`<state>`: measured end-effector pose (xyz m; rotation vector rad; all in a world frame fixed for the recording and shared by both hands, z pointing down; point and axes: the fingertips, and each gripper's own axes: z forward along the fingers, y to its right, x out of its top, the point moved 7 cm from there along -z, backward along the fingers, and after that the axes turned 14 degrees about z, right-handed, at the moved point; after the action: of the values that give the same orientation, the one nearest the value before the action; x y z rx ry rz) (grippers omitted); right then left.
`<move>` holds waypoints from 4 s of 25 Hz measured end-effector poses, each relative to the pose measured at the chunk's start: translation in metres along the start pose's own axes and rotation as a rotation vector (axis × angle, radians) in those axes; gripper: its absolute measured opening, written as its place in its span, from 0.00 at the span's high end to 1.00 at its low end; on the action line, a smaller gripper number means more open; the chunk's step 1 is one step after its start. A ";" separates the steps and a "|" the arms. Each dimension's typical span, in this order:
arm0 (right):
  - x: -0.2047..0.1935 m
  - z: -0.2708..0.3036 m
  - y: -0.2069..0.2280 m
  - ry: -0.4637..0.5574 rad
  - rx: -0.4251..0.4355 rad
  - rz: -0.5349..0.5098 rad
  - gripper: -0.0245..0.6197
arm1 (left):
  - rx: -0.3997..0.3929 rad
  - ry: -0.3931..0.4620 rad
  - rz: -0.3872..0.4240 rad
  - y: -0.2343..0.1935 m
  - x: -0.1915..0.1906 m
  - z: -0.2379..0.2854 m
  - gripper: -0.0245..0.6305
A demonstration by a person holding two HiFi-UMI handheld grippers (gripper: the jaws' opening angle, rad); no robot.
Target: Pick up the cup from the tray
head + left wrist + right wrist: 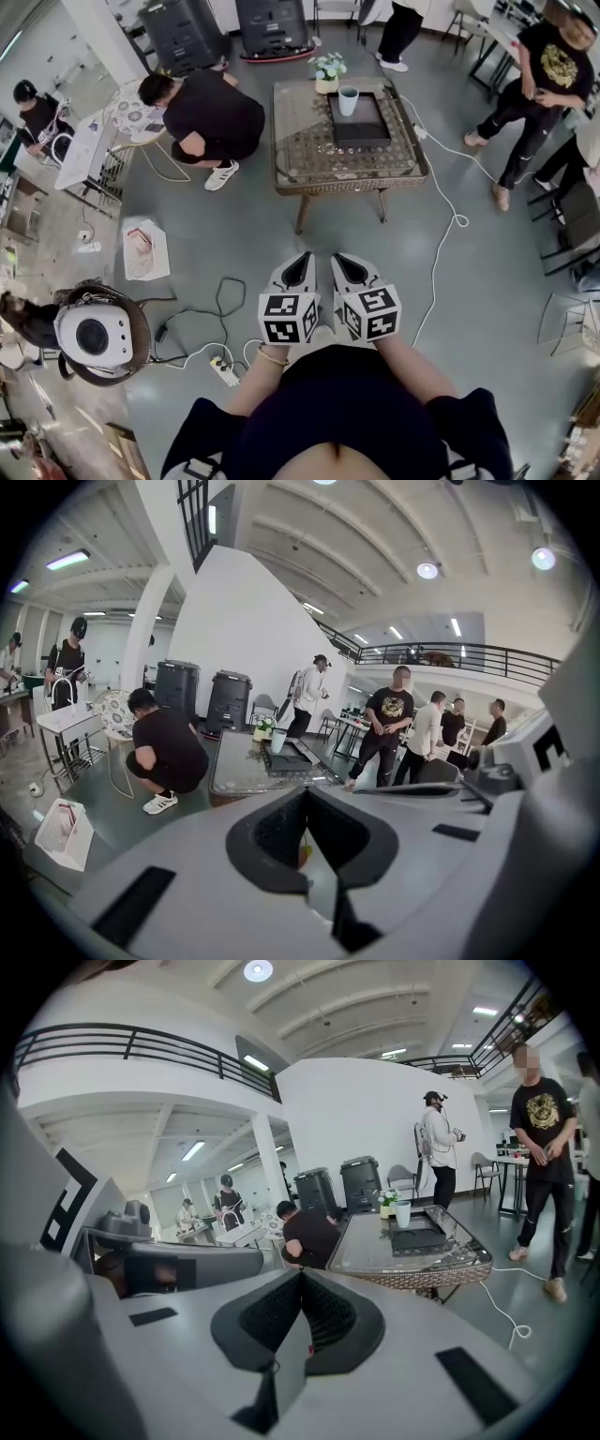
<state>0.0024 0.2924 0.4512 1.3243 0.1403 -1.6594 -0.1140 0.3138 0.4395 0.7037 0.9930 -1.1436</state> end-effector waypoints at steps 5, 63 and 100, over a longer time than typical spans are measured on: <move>0.004 0.014 0.004 -0.009 0.005 -0.002 0.95 | -0.004 -0.008 -0.012 -0.007 -0.001 0.011 0.95; 0.257 0.260 0.264 -0.065 0.009 0.069 0.95 | 0.028 -0.094 -0.032 -0.103 0.157 0.397 0.95; 0.238 0.329 0.337 -0.071 -0.215 0.295 0.95 | -0.062 -0.173 0.120 -0.172 0.108 0.652 0.51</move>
<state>0.0362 -0.2259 0.5453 1.0668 0.0745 -1.3976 -0.0891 -0.3448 0.6174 0.5962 0.8259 -1.0459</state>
